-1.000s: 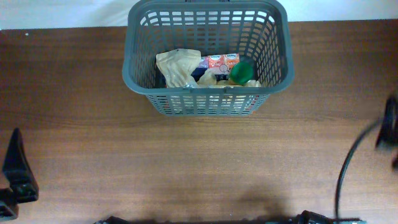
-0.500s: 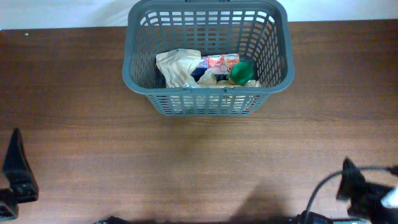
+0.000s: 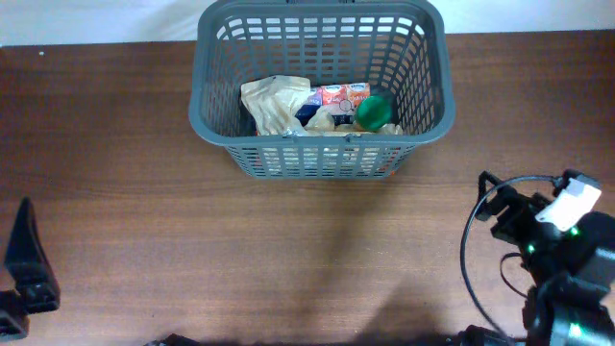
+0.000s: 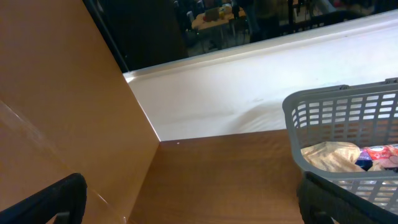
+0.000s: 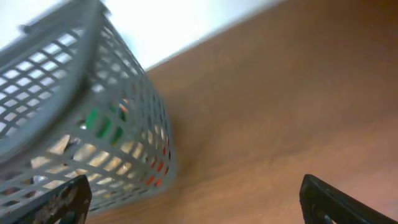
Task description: Pack container
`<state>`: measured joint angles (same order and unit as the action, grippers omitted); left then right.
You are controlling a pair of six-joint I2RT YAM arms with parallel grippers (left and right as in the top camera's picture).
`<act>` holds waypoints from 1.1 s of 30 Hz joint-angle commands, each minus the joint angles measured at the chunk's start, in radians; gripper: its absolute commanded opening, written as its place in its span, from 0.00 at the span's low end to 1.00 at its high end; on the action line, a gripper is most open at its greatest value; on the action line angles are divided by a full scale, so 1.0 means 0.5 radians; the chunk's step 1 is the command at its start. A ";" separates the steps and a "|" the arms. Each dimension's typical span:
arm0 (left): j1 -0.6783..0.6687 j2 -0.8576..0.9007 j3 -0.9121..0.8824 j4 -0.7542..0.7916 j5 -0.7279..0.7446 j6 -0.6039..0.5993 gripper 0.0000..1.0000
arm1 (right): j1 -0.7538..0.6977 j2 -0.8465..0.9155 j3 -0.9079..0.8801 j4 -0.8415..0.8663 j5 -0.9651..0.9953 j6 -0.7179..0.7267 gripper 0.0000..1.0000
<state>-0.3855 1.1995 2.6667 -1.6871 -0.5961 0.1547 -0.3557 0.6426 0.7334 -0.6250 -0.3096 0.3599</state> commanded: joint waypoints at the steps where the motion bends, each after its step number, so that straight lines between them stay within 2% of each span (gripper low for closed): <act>1: 0.006 0.005 -0.005 0.000 -0.027 -0.031 0.99 | -0.010 0.089 -0.021 -0.068 0.045 0.285 0.99; 7: 0.006 0.005 -0.005 -0.001 -0.027 -0.031 0.99 | -0.010 0.324 -0.021 -0.082 0.272 0.278 0.99; 15: 0.006 0.005 -0.005 0.000 -0.027 -0.031 0.99 | -0.005 0.457 -0.021 -0.014 0.148 -0.392 0.99; 20: 0.006 0.005 -0.005 0.000 -0.027 -0.031 0.99 | 0.172 0.175 -0.021 0.033 0.187 -0.997 0.99; 23: 0.006 0.005 -0.005 0.000 -0.027 -0.031 0.99 | 0.314 -0.005 -0.030 0.031 0.299 -1.218 0.99; 27: 0.006 0.005 -0.005 0.000 -0.027 -0.031 0.99 | 0.473 -0.260 -0.100 0.031 0.443 -1.266 0.99; 33: 0.006 0.005 -0.005 0.000 -0.027 -0.031 0.99 | 0.488 -0.705 -0.438 0.034 0.339 -1.265 0.99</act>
<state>-0.3855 1.1995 2.6663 -1.6875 -0.5957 0.1547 -0.1192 0.3786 0.6083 -0.6041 -0.1352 -0.2409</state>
